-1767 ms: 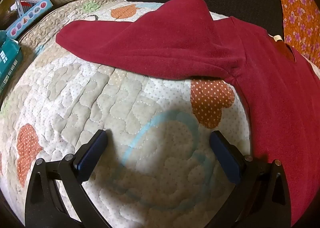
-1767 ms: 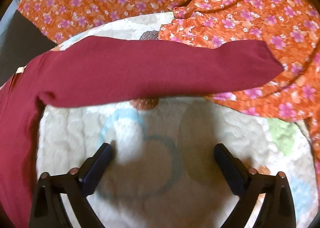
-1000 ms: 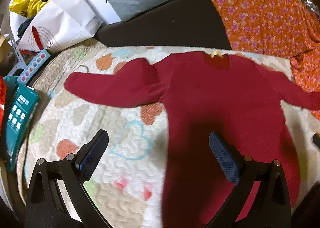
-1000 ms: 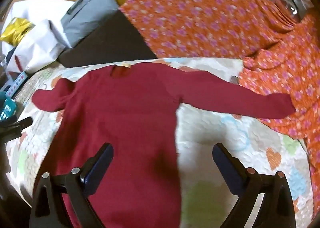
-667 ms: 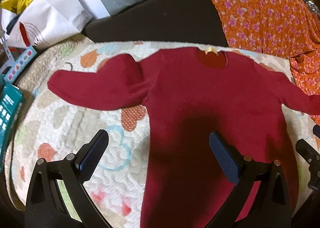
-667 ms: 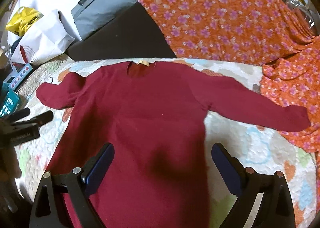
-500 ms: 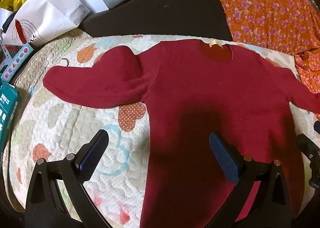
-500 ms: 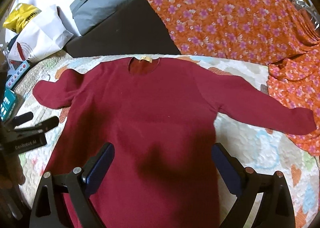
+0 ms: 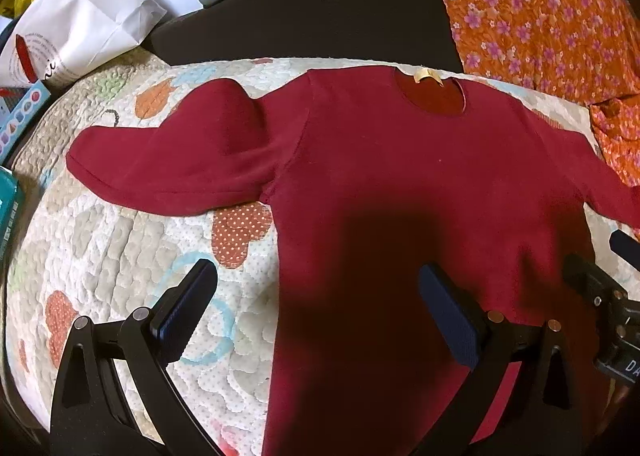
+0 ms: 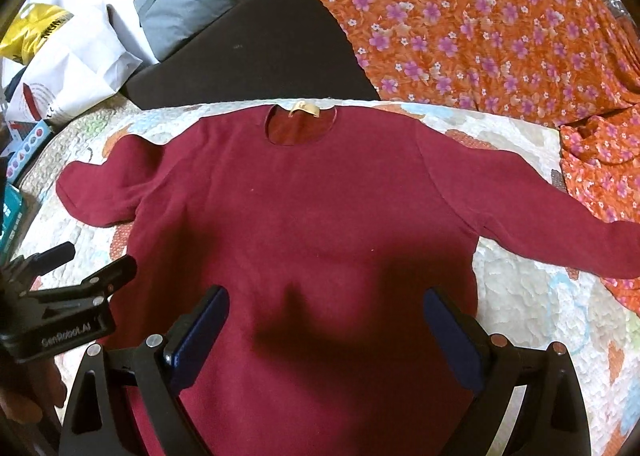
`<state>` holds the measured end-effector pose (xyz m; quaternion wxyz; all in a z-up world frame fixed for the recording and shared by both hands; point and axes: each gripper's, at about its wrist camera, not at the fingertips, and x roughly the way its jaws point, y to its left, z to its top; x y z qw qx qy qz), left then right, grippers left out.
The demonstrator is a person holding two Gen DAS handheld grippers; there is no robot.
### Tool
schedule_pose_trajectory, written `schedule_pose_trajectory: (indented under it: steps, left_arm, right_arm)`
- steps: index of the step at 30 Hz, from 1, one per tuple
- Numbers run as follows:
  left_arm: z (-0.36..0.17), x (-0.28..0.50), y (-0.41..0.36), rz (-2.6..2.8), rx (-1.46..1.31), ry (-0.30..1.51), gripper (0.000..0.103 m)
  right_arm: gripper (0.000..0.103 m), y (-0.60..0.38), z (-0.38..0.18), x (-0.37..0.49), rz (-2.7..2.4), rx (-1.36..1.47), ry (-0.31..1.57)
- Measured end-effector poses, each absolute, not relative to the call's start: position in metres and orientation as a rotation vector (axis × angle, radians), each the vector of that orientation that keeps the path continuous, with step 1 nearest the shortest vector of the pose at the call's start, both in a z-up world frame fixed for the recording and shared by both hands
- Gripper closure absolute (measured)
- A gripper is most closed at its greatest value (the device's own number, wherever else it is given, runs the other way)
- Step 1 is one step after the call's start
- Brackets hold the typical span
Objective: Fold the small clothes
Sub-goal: 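Position both grippers over the spread dark red sweater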
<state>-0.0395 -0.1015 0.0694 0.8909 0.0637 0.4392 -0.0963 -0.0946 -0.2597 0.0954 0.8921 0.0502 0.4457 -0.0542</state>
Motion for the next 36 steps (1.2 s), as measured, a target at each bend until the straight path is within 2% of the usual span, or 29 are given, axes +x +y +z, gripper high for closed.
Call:
schedule_pose_trajectory:
  steps: [36]
  left_arm:
    - [0.065,-0.032,-0.103,-0.194,0.115,0.931,0.001]
  right_arm:
    - [0.006,-0.264,0.082,-0.081,-0.136,0.127,0.968]
